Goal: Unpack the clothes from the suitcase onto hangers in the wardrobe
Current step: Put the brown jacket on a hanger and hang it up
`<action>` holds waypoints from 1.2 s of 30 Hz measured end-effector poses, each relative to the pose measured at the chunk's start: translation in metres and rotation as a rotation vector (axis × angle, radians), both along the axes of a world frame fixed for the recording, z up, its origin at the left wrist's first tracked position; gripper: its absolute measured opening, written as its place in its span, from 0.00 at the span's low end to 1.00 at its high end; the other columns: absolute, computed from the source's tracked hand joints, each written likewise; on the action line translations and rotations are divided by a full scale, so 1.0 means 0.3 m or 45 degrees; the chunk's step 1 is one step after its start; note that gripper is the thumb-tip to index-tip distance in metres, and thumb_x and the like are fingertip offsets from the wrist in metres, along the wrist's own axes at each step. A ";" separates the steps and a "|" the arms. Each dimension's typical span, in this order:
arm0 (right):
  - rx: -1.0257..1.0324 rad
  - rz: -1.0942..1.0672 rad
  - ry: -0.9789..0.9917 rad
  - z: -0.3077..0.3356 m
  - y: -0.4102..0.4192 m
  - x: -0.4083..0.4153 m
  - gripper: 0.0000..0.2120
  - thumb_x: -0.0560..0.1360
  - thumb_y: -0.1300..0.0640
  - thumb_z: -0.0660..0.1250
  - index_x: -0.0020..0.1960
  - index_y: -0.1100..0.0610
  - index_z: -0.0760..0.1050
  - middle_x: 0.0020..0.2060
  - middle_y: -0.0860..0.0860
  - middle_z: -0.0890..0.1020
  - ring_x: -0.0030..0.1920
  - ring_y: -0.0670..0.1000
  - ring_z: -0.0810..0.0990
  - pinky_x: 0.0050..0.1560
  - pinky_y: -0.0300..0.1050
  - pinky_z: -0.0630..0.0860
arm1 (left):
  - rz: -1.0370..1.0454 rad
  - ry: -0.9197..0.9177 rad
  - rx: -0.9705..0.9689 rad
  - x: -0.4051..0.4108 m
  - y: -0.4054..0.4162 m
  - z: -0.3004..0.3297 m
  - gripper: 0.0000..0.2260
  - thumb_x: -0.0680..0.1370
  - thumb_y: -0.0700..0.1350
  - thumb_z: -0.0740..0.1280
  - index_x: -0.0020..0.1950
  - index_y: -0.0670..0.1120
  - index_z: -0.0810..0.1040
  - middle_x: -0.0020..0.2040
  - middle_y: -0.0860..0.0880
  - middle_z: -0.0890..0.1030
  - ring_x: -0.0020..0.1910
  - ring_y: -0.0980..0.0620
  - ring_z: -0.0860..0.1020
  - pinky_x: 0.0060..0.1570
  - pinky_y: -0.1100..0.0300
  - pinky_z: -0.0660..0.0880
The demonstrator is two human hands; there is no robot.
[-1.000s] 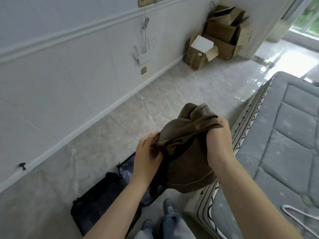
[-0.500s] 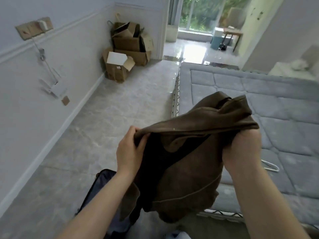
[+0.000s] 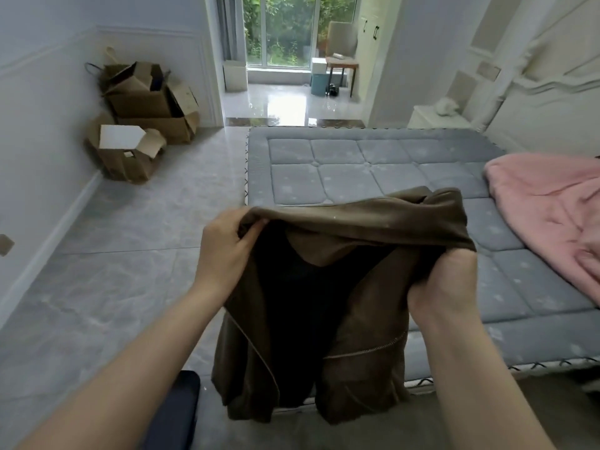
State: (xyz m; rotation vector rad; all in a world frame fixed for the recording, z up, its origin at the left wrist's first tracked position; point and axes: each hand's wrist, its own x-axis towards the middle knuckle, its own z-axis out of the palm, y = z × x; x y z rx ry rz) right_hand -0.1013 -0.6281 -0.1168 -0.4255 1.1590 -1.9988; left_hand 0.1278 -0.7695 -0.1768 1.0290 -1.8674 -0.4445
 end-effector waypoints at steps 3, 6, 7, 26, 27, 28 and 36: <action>-0.125 0.057 -0.077 0.023 0.019 -0.114 0.19 0.82 0.52 0.60 0.39 0.50 0.87 0.41 0.49 0.87 0.43 0.46 0.85 0.41 0.37 0.80 | 0.003 -0.070 -0.065 -0.130 0.004 0.044 0.06 0.78 0.46 0.69 0.50 0.44 0.82 0.42 0.48 0.80 0.43 0.57 0.74 0.43 0.64 0.68; -0.122 0.051 -0.085 0.026 0.035 -0.247 0.19 0.81 0.51 0.60 0.40 0.51 0.87 0.43 0.50 0.87 0.44 0.47 0.85 0.43 0.38 0.80 | 0.009 -0.102 -0.137 -0.227 0.015 0.077 0.07 0.79 0.46 0.68 0.52 0.43 0.82 0.45 0.46 0.83 0.46 0.51 0.79 0.46 0.57 0.73; -0.135 0.056 -0.086 0.025 0.034 -0.274 0.18 0.81 0.51 0.61 0.41 0.51 0.87 0.43 0.50 0.87 0.45 0.47 0.85 0.44 0.38 0.80 | 0.014 -0.105 -0.157 -0.245 0.015 0.090 0.08 0.79 0.46 0.68 0.53 0.43 0.82 0.47 0.48 0.83 0.47 0.51 0.80 0.47 0.58 0.73; 0.919 0.025 0.157 -0.447 -0.297 -0.433 0.09 0.84 0.53 0.57 0.58 0.53 0.74 0.46 0.50 0.80 0.42 0.48 0.81 0.33 0.40 0.79 | -0.150 -0.394 0.598 -0.397 -0.295 -0.398 0.13 0.82 0.38 0.60 0.63 0.44 0.80 0.56 0.41 0.83 0.57 0.41 0.79 0.46 0.58 0.67; 0.980 0.067 0.284 -0.501 -0.320 -0.453 0.11 0.83 0.54 0.57 0.63 0.52 0.73 0.53 0.51 0.81 0.49 0.50 0.81 0.42 0.45 0.81 | -0.148 -0.349 0.672 -0.396 -0.318 -0.442 0.13 0.82 0.38 0.60 0.62 0.44 0.81 0.56 0.41 0.83 0.57 0.41 0.79 0.46 0.59 0.67; 1.017 0.105 0.381 -0.554 -0.323 -0.468 0.16 0.83 0.56 0.57 0.69 0.52 0.70 0.59 0.52 0.79 0.56 0.54 0.80 0.54 0.52 0.80 | -0.146 -0.308 0.745 -0.393 -0.324 -0.475 0.13 0.82 0.38 0.60 0.62 0.43 0.80 0.57 0.41 0.83 0.58 0.42 0.79 0.48 0.58 0.68; 1.325 0.130 0.061 -0.850 -0.297 -0.477 0.18 0.80 0.45 0.60 0.68 0.49 0.75 0.59 0.55 0.81 0.57 0.60 0.80 0.62 0.62 0.77 | -0.192 -0.434 1.204 -0.437 -0.365 -0.653 0.15 0.83 0.44 0.58 0.68 0.44 0.77 0.67 0.43 0.77 0.67 0.44 0.73 0.62 0.58 0.66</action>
